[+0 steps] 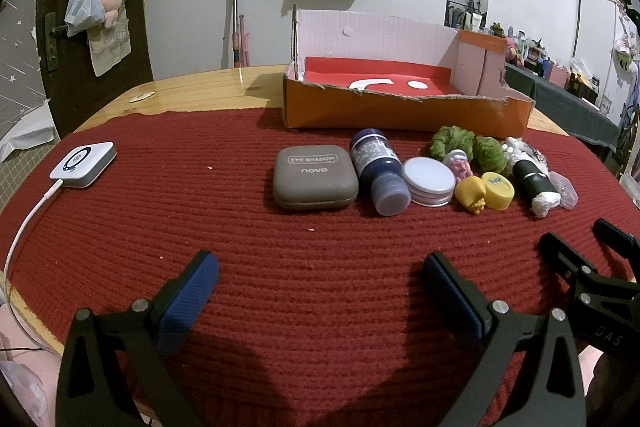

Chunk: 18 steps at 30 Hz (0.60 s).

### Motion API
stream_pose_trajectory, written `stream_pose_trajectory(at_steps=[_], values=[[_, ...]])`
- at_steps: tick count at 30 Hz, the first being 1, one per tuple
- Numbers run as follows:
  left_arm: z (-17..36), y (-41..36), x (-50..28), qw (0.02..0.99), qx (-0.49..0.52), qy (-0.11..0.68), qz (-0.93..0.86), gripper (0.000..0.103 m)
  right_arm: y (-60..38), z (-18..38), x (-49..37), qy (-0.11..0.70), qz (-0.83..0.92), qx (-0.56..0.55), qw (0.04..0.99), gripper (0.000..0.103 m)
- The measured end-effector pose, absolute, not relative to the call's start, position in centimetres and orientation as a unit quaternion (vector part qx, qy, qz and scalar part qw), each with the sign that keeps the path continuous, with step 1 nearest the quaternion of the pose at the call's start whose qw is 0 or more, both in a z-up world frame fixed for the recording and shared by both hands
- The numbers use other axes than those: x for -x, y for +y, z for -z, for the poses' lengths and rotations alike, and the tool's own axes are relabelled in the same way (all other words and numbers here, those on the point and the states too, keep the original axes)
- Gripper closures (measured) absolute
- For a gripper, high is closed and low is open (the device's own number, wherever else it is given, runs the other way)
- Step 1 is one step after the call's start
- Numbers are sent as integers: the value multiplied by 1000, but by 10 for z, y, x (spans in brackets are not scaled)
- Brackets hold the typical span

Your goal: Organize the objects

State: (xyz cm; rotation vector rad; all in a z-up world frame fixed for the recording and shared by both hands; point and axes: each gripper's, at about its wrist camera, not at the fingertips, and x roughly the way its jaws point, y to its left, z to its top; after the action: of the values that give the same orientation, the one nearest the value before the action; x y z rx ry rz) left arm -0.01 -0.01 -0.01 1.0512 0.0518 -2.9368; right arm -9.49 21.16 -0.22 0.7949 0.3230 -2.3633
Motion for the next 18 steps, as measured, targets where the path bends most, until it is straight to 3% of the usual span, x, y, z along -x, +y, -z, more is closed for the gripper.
stream_pose_trajectory(at_steps=[18], values=[[-1, -2, 1, 14, -338, 15, 941, 0, 212, -2, 95, 131, 890, -300, 319, 0]])
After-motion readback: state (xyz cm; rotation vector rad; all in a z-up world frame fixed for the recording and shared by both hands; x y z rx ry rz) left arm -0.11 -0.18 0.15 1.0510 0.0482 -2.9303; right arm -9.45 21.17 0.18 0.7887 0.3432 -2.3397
